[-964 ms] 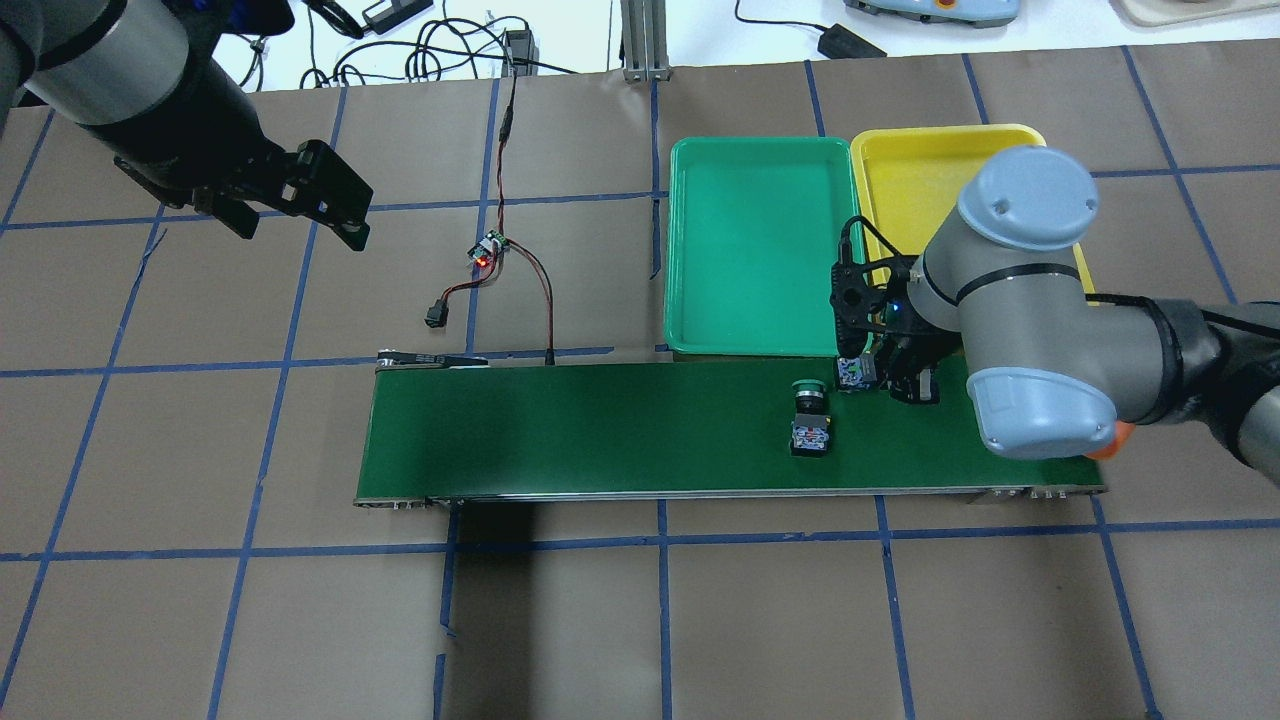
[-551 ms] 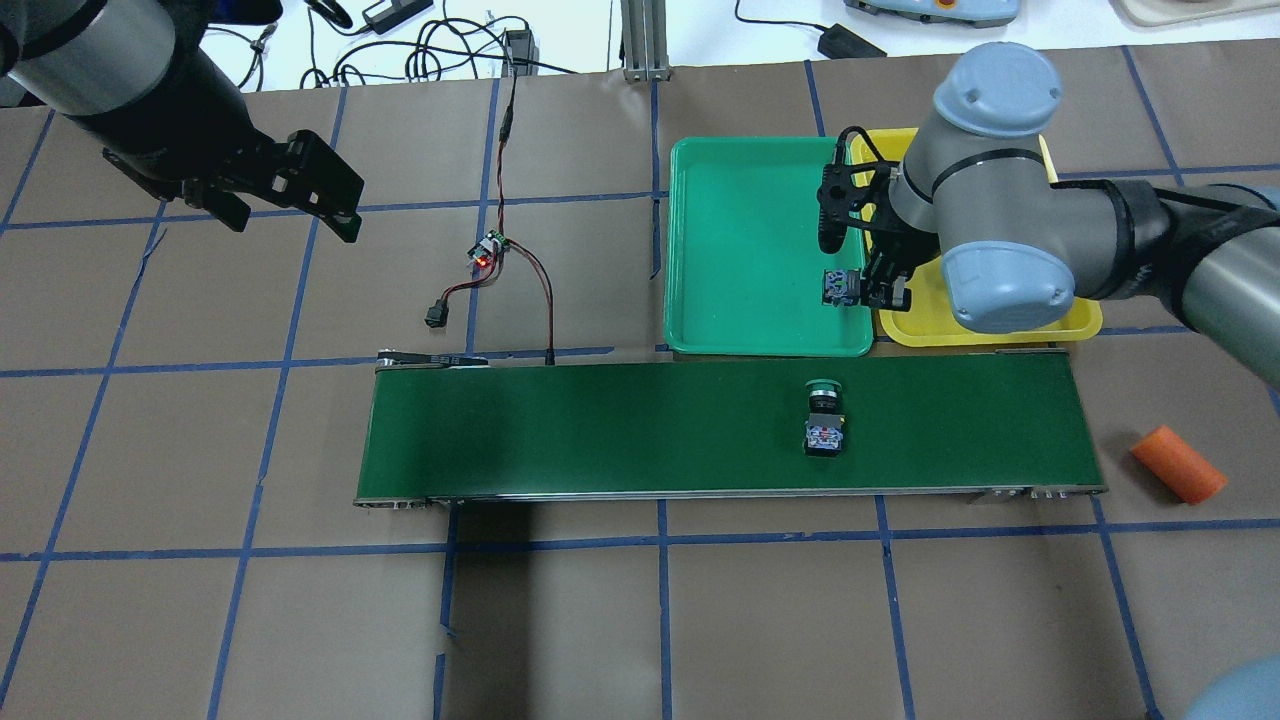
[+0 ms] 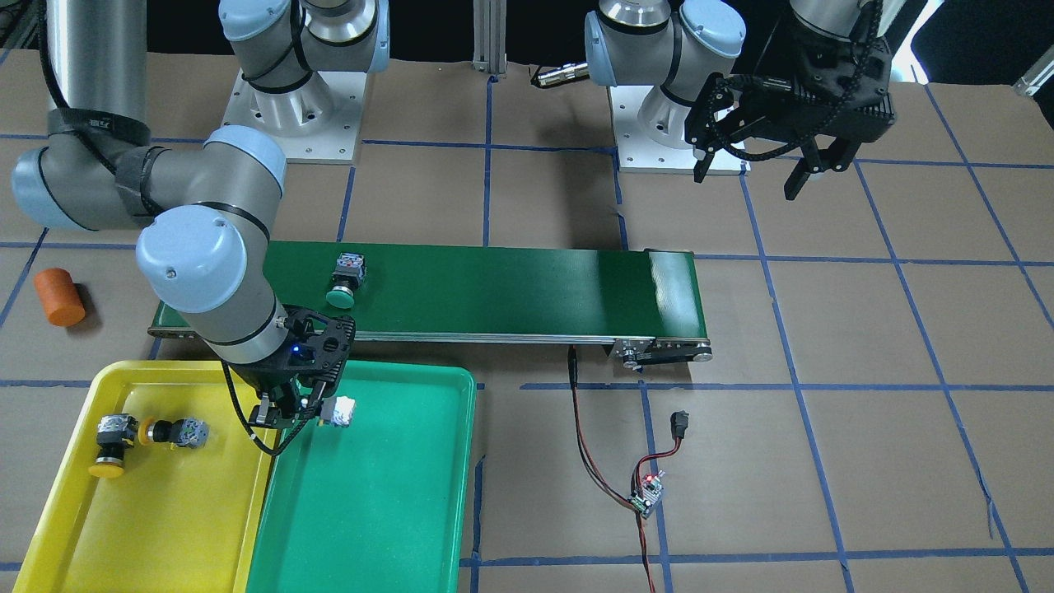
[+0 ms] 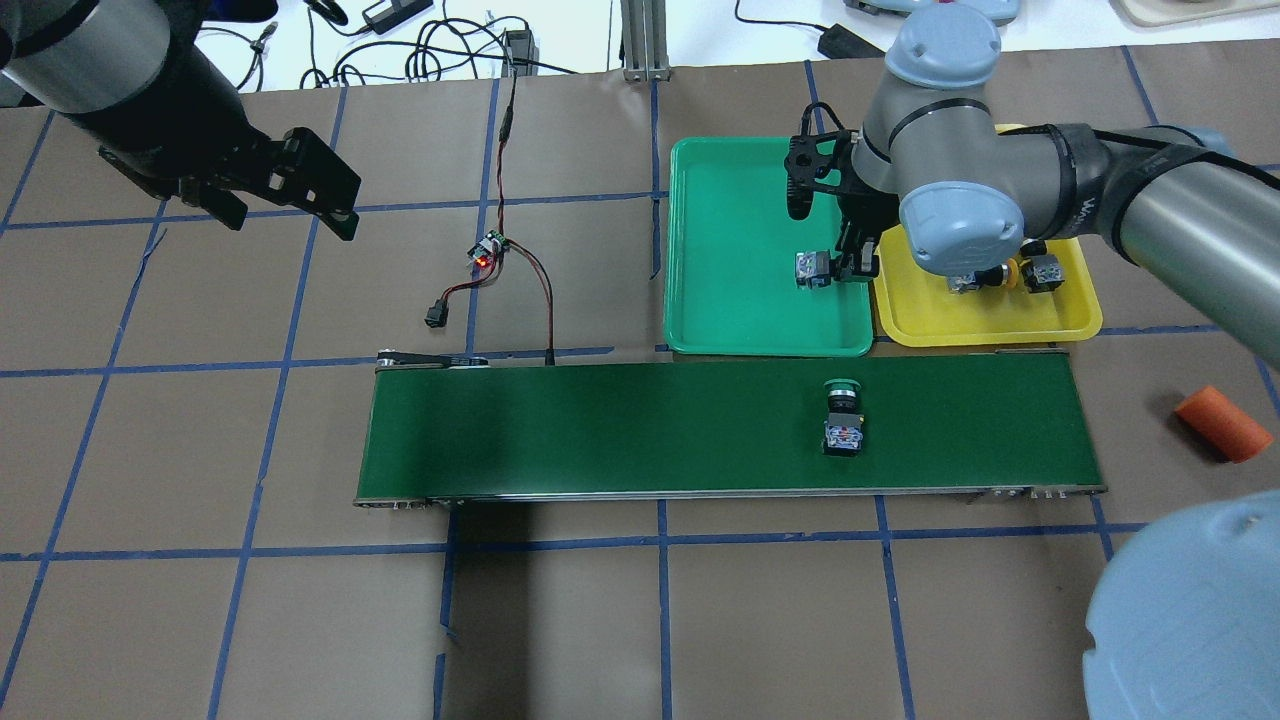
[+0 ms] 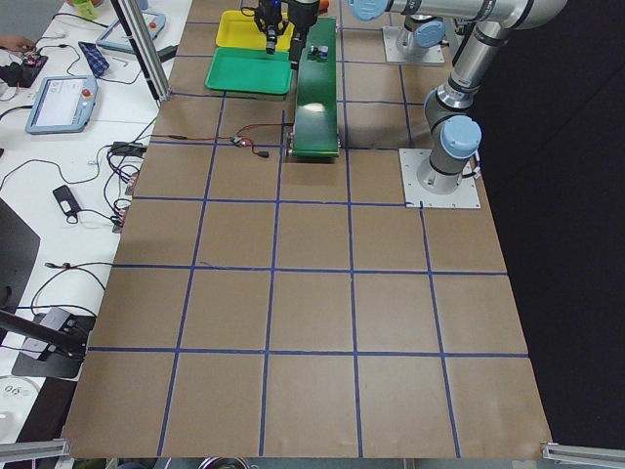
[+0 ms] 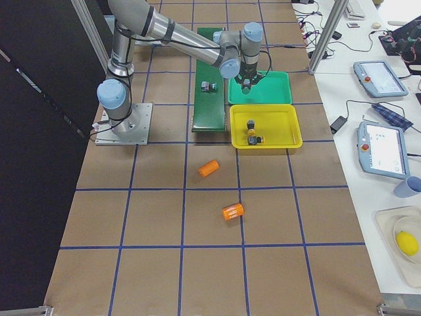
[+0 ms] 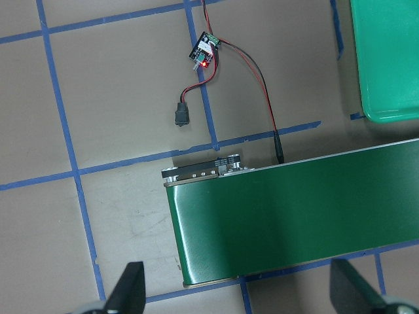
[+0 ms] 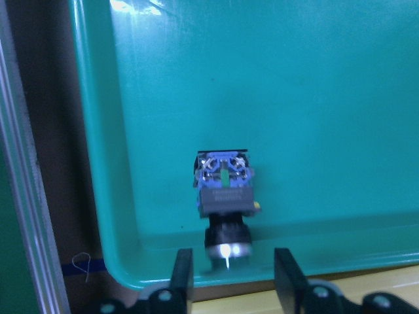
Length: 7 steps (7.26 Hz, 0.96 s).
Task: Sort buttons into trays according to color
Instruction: 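Carry the green button into the green tray and open the right gripper, then return the right gripper to the belt and grasp the other green button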
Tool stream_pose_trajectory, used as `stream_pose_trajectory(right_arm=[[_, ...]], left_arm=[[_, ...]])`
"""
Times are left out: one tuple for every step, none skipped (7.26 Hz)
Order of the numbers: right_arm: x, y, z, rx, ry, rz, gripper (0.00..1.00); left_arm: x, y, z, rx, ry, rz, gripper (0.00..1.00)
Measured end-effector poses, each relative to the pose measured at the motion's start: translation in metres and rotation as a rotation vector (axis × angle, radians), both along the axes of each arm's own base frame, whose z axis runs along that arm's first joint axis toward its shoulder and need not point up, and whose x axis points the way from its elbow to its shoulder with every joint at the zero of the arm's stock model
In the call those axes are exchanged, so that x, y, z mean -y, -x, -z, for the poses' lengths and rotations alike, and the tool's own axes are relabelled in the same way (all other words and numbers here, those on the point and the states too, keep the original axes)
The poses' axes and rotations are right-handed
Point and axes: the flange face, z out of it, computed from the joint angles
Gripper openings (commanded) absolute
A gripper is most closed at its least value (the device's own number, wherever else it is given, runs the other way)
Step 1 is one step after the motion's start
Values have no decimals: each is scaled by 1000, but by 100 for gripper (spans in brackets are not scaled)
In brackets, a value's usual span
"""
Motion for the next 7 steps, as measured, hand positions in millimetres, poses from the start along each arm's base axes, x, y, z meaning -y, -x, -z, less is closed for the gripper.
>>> stream_pose_trajectory(right_arm=[[0,0,2,0,-10,0,100],[-1,0,2,1,-14,4,100],[-2,3,-1,0,-10,14,100],[-2,9,-8,-5,2,28,100],[-3,19,-18,-14,12,48,100],[-3,34,-24,-24,11,79,100],[-3,47,-30,-27,14,133,100]], left_arm=[[0,0,0,0,-1,0,100],[0,0,0,0,-1,0,100],[0,0,0,0,-1,0,100],[0,0,0,0,-1,0,100],[0,0,0,0,-1,0,100],[0,0,0,0,0,1,100],[0,0,0,0,0,1,100]])
